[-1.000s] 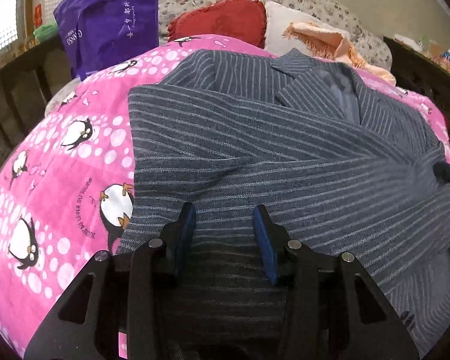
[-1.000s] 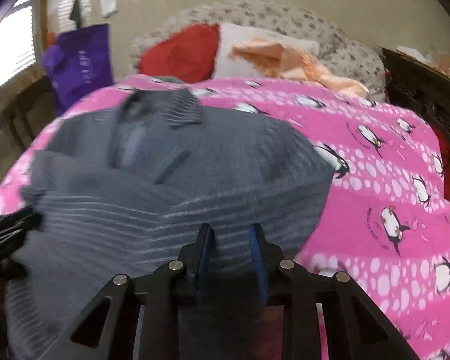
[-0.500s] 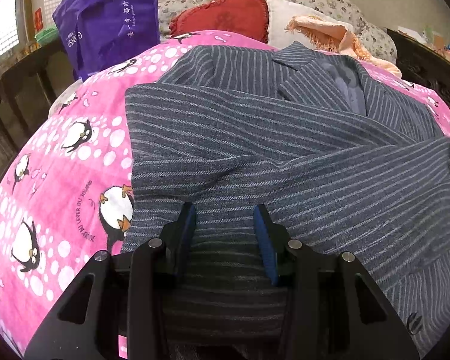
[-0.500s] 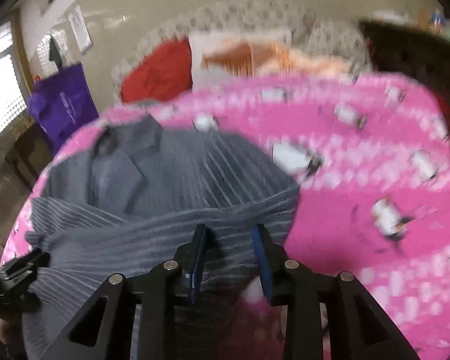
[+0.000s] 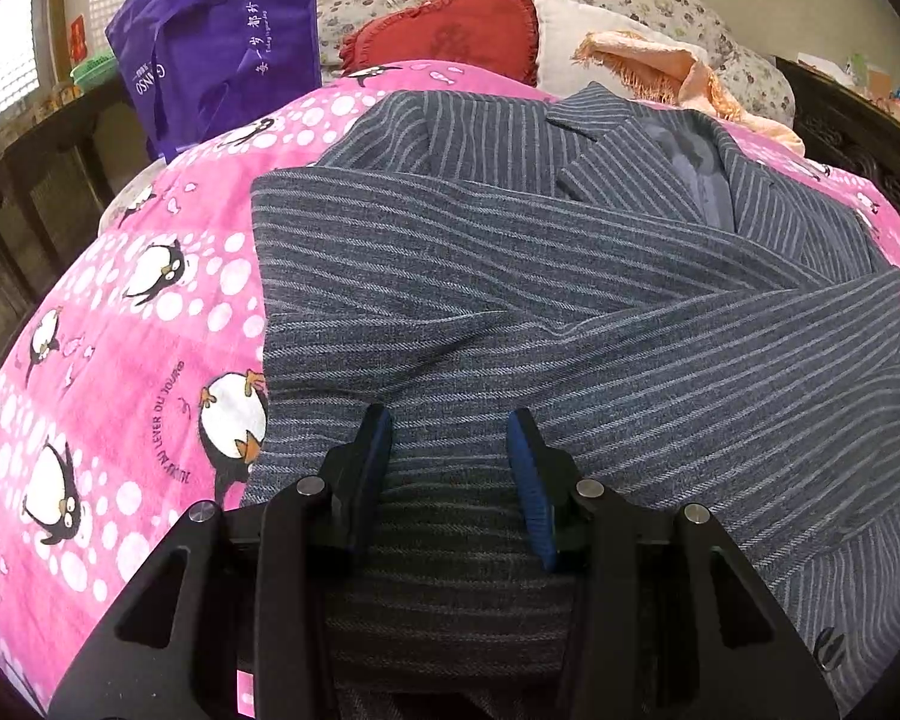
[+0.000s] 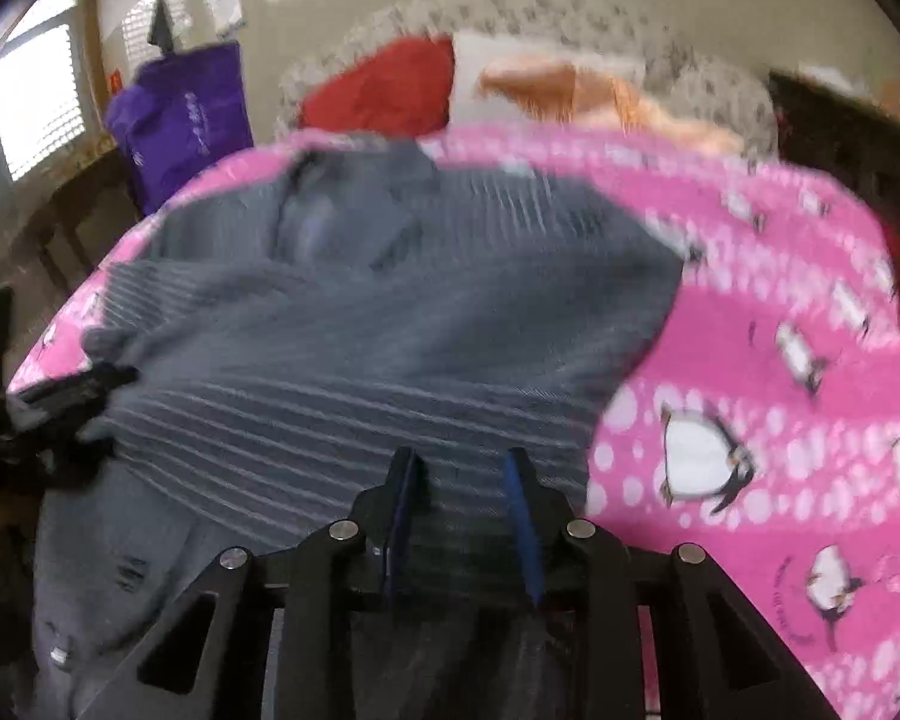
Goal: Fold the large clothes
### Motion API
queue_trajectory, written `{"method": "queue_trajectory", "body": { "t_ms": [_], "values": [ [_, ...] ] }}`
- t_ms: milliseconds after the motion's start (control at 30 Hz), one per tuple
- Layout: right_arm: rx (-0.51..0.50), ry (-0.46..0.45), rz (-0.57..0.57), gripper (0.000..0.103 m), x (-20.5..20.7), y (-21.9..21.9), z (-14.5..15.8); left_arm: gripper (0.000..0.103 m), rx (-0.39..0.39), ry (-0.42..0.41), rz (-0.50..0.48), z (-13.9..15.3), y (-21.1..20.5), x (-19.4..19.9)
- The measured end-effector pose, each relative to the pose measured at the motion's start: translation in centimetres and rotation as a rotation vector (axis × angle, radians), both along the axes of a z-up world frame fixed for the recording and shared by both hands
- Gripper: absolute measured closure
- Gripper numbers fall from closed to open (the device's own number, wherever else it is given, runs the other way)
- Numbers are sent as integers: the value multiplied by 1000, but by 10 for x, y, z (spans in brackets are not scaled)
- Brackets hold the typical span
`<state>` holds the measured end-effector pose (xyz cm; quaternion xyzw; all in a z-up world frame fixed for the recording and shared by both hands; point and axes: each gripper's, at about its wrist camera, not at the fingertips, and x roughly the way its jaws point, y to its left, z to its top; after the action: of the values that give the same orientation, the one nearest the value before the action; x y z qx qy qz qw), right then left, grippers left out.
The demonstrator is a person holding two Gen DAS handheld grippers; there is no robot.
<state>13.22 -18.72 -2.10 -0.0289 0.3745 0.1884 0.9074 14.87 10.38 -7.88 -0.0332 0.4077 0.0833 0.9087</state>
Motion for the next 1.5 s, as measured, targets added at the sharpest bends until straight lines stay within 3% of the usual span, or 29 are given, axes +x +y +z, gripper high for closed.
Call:
{"method": "queue_trajectory", "body": {
  "t_ms": [67,133,167,267,367,533,733,867,967,1033,1100,1133,1267,1333,1467,1500],
  "values": [
    [4,11,34,74,-2,7,-3,62,2,0,1,0,0,0],
    [-94,156,13,68,10,10,-34,62,1,1,1,-1,1,0],
    [-66,171,-3,68,10,3,-38,62,0,-1,-1,0,1,0],
    [-33,177,-56,68,-1,-10,-12,62,-9,-4,-1,0,2,-1],
    [-45,135,-25,67,-38,-26,19,62,-20,-6,-7,1,2,-2],
    [-52,182,67,64,-124,-55,19,53,-38,24,-78,9,3,-4],
    [59,133,93,64,-203,-53,4,53,-120,-5,-186,61,20,-67],
    [108,92,104,64,-212,-40,-1,53,-179,19,-304,74,25,-141],
    [105,170,118,64,-204,-32,-23,53,-238,70,-390,58,14,-189],
    [46,254,91,64,-195,-29,-46,53,-223,144,-415,33,6,-206],
    [89,242,77,64,-193,-34,-42,54,-188,218,-381,4,4,-220],
    [83,236,71,64,-194,-35,-38,53,-165,167,-374,8,4,-228],
    [47,164,31,64,-206,-51,-21,53,-111,113,-301,26,18,-252],
    [73,176,-5,55,-212,-65,-22,41,-94,97,-274,26,29,-258],
    [217,275,-15,53,-224,-80,-42,38,-219,203,-305,-2,37,-258],
    [247,311,-8,52,-226,-81,-49,33,-217,200,-320,-2,35,-257]
  ]
}}
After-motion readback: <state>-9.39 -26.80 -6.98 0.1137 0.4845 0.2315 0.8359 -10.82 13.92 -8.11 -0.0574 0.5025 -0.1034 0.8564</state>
